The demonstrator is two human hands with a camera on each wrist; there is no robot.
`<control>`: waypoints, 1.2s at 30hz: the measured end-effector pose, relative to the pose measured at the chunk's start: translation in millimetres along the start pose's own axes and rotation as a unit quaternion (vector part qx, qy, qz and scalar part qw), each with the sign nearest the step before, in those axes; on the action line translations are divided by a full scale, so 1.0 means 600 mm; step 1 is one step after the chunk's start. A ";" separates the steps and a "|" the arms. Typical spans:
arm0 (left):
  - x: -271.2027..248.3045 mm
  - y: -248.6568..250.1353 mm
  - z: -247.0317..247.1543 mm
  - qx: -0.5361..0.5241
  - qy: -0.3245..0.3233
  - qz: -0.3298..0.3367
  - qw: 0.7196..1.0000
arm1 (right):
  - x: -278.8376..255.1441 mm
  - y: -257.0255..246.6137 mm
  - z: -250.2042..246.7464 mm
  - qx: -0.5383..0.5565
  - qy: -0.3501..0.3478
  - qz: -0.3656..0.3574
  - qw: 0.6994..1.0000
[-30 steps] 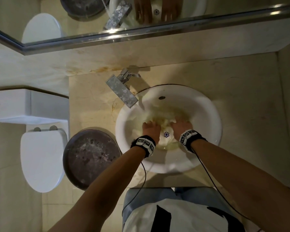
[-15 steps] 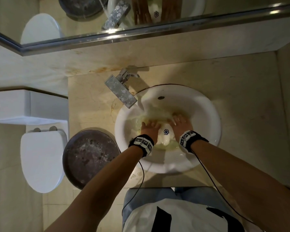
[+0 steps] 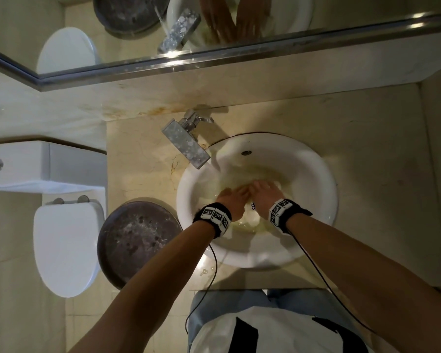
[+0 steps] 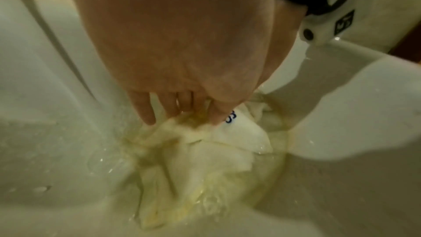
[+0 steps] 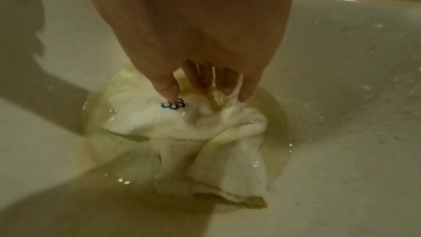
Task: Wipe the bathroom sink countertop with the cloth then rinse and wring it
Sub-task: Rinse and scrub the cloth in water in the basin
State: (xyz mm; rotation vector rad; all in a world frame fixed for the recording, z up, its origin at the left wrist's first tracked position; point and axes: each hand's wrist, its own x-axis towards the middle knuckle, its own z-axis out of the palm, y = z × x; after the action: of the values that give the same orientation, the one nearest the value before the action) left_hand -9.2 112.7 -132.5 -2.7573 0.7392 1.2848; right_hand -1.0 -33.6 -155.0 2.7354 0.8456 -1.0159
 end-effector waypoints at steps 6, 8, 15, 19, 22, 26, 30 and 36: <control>-0.012 -0.039 0.021 0.061 -0.087 -0.027 0.994 | -0.012 0.035 0.004 -0.037 -0.050 -0.041 0.997; -0.015 -0.042 0.008 0.084 -0.124 -0.056 0.987 | -0.012 0.039 -0.005 -0.050 -0.066 -0.012 0.996; -0.010 -0.026 -0.013 -0.058 0.020 -0.099 0.993 | -0.004 0.065 -0.011 0.137 -0.063 0.070 0.986; -0.001 0.001 -0.004 -0.253 -0.008 -0.130 0.959 | 0.007 0.059 0.005 0.261 -0.095 0.116 0.954; -0.004 0.032 -0.012 -0.328 0.022 -0.068 0.942 | 0.009 0.035 0.005 0.352 -0.085 0.117 0.925; -0.016 0.034 -0.018 -0.327 0.011 0.004 0.945 | -0.003 0.025 0.002 0.315 -0.089 0.127 0.936; -0.025 0.005 -0.028 -0.241 0.044 -0.009 0.969 | -0.015 0.031 -0.011 0.263 -0.081 0.108 0.955; -0.034 -0.026 -0.036 -0.198 0.170 -0.103 0.960 | -0.023 0.049 -0.054 0.106 0.061 0.127 0.984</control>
State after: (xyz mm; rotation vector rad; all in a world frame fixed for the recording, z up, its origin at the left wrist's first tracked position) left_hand 1.6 130.5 -106.0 -3.3165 0.1945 1.0243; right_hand 24.9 -55.6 -124.2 3.0084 0.4050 -0.9428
